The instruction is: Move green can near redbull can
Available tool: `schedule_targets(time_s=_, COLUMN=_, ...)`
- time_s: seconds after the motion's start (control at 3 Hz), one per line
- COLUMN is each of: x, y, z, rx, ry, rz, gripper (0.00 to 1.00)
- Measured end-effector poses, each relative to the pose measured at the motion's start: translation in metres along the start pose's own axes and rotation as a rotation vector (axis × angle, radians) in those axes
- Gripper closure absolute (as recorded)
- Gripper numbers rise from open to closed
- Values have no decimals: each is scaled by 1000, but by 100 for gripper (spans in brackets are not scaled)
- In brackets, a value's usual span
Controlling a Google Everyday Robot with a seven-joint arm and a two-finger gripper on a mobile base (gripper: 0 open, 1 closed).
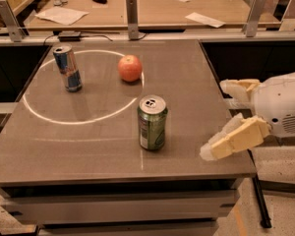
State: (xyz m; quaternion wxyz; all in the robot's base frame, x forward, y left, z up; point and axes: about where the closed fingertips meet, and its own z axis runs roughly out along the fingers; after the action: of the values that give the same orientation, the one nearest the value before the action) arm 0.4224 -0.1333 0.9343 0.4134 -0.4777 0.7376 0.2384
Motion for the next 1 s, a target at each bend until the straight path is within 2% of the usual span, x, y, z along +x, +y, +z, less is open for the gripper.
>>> schedule_targets(time_s=0.33, x=3, y=13, z=15, rx=-35, ry=-97, rz=4, gripper=0)
schedule_targets(time_s=0.67, x=-2, y=26, z=31, rx=-67, ry=-193, rz=-48, gripper=0)
schedule_targets(time_s=1.0, x=3, y=32, z=55, rx=-91, ry=-230, rz=-55, gripper=0)
